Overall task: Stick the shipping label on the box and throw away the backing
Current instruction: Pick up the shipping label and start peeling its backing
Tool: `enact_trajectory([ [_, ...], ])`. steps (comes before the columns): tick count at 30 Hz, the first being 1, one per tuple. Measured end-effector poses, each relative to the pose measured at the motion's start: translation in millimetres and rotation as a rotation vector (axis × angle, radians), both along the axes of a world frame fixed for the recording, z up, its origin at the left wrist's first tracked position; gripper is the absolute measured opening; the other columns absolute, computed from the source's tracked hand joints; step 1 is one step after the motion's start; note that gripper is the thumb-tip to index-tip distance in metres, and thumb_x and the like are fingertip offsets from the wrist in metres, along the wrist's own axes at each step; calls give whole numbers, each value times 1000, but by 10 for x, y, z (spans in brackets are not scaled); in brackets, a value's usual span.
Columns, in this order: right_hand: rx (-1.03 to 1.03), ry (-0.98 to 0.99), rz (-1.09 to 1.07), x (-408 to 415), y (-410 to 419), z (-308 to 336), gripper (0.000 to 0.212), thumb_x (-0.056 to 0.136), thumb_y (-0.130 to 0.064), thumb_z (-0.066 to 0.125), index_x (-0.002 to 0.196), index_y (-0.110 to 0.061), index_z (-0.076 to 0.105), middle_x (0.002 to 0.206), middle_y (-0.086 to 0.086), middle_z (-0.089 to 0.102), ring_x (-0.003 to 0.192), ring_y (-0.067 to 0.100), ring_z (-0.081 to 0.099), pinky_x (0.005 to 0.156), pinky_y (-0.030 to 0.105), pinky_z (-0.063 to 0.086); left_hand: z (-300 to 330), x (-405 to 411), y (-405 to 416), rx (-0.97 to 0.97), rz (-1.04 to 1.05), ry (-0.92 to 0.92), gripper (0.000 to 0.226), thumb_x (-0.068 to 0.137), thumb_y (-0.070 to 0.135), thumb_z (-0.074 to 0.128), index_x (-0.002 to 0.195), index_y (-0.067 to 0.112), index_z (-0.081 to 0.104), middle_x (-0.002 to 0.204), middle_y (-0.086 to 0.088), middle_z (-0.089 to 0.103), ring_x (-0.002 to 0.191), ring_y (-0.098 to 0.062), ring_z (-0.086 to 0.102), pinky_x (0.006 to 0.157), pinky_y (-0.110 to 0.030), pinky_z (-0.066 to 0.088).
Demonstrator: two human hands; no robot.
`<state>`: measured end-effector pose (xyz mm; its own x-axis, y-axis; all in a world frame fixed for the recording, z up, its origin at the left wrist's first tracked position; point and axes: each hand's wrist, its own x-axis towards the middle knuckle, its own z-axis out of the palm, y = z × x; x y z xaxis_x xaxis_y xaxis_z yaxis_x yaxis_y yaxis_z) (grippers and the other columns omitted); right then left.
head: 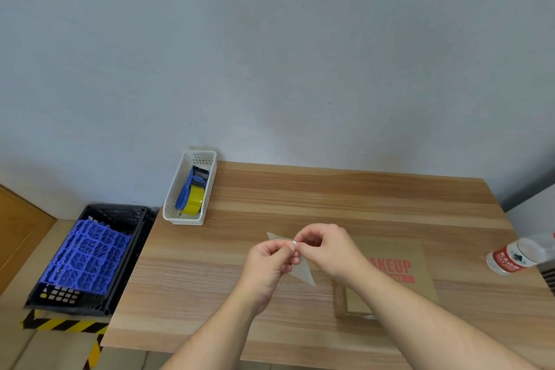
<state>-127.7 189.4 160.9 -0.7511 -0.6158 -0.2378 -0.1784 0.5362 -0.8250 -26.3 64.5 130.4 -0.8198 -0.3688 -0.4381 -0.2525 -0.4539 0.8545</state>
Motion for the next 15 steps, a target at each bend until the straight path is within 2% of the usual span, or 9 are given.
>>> enact_trajectory([
  [4,25,64,32,-1,-13,29,7,80,-31,77,80,-24,78,72,-8,75,64,-3,63,64,18,51,-20,1,-19,-11,0,7,23,95,6,66,77,12,80,73,-8,69,67,-10,63,66,-23,48],
  [8,82,143,54,2,-30,37,7,80,-33,74,81,-27,78,73,-12,75,72,-2,66,67,17,52,-62,0,-52,-80,-24,-6,18,94,7,66,81,8,79,75,-7,71,71,-13,63,68,-24,49],
  [11,98,158,50,8,-46,44,8,82,-30,71,80,-27,78,72,-14,75,72,-3,65,65,13,46,-86,-7,-68,-116,-26,-16,16,95,8,66,85,6,79,77,-6,73,74,-12,65,69,-25,50],
  [15,90,76,-6,8,-68,53,10,83,-26,69,77,-27,78,74,-13,76,73,-1,67,69,20,51,-111,-15,-83,-158,-11,-26,15,94,8,66,89,-3,76,77,-6,73,72,-11,65,66,-22,50],
])
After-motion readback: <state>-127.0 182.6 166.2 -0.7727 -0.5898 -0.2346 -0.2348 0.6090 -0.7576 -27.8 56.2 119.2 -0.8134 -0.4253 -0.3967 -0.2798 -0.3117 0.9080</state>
